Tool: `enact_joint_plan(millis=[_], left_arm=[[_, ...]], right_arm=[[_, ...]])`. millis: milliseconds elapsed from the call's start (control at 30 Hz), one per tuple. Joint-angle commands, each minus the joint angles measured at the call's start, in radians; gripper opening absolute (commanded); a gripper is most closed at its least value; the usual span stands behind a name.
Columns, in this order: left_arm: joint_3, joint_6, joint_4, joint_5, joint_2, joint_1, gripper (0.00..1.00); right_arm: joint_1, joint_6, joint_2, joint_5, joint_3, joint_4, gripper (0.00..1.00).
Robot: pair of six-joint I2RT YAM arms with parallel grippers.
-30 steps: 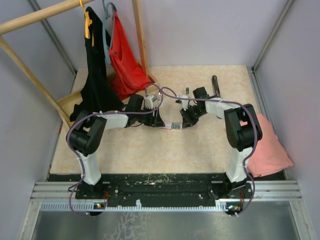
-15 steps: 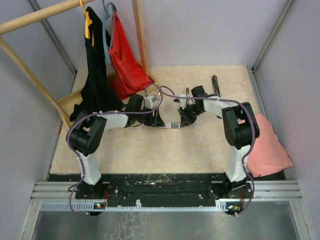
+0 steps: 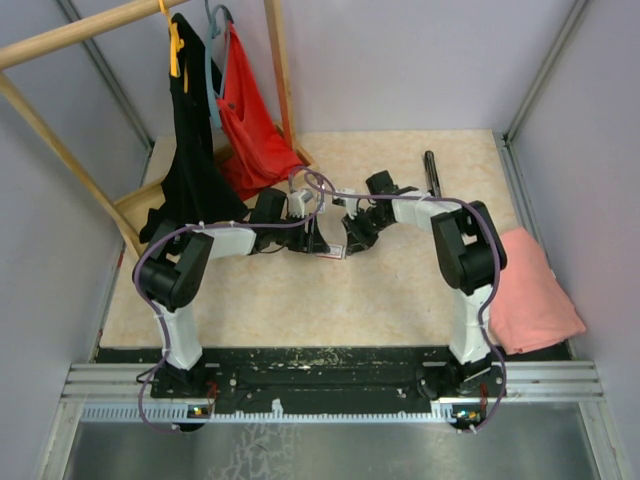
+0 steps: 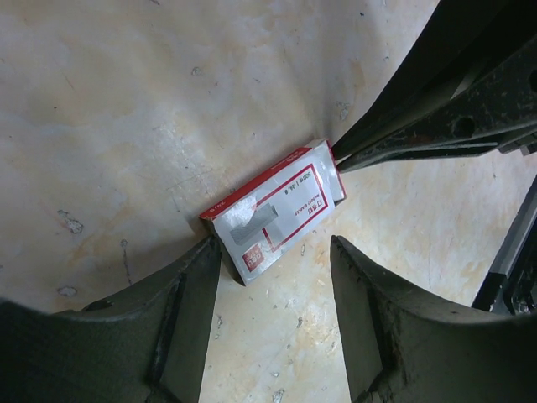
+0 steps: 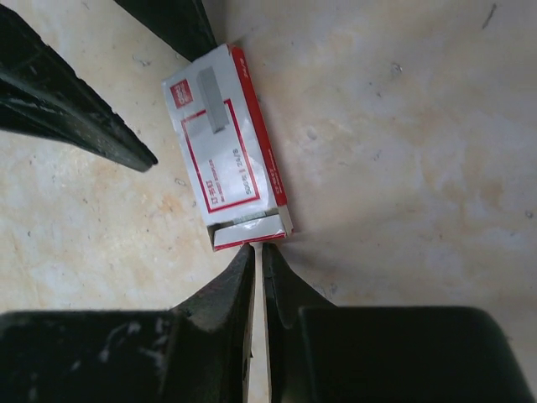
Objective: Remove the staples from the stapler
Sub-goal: Close the staple box at the center of the board.
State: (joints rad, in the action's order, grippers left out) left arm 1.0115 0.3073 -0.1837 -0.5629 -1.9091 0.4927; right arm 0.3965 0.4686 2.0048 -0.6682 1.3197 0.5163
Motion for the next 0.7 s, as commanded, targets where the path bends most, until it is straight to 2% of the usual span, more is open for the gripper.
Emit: enact_joint_plan(millis=[0,400,667], left_arm=[[-0.023,0.009,0.026,-0.013,-0.032,0.002,0.62],[-0.037,0.025,0.02,-0.02,-0.019,0.012,0.62],[-0.039,0.026,0.024,-0.015,-0.005,0.017,0.63]], right_arm=[[0.031,-0.022,0.036,-0.018,0.037,-0.016,0.09],[0.034,-0.11,0.035,-0.044,0.029,-0.093,0.09],[0.032,-0.107,0.025,-0.008,0.031,-0.089,0.09]])
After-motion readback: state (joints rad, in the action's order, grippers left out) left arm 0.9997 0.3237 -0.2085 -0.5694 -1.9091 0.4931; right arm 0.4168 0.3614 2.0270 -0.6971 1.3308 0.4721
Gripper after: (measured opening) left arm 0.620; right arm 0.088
